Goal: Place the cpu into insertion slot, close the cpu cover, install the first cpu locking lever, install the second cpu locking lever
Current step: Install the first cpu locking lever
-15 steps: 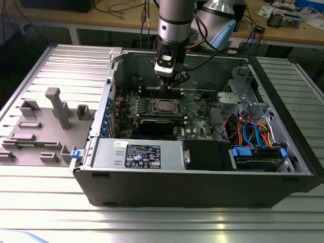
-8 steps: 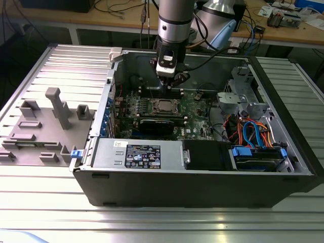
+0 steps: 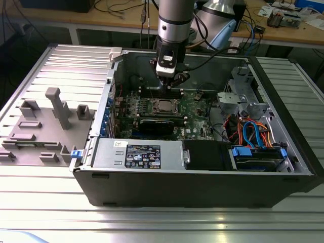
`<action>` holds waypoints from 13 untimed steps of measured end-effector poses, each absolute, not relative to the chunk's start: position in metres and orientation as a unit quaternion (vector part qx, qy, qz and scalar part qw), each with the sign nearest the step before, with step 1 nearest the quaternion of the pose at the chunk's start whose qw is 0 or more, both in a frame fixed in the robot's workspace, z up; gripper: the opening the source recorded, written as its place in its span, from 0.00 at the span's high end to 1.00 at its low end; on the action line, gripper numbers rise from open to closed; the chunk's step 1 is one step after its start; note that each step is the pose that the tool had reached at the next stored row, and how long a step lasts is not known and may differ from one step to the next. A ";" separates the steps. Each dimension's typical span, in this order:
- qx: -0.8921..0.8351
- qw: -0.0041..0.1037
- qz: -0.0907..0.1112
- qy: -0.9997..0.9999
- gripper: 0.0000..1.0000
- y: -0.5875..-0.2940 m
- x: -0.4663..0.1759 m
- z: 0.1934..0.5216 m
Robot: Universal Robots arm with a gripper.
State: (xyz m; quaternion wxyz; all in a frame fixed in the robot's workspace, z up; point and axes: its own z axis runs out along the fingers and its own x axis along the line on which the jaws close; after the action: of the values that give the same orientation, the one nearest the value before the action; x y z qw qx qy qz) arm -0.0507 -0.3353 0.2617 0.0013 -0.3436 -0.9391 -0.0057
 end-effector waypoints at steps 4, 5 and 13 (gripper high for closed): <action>-0.344 0.001 -0.006 -0.939 0.89 -0.335 -0.052 0.262; -0.344 0.001 -0.006 -0.939 0.89 -0.335 -0.052 0.262; -0.344 0.001 -0.006 -0.939 0.89 -0.335 -0.052 0.262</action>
State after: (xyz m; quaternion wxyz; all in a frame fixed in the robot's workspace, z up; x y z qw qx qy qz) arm -0.0519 -0.3353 0.2617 0.0013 -0.3435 -0.9391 -0.0058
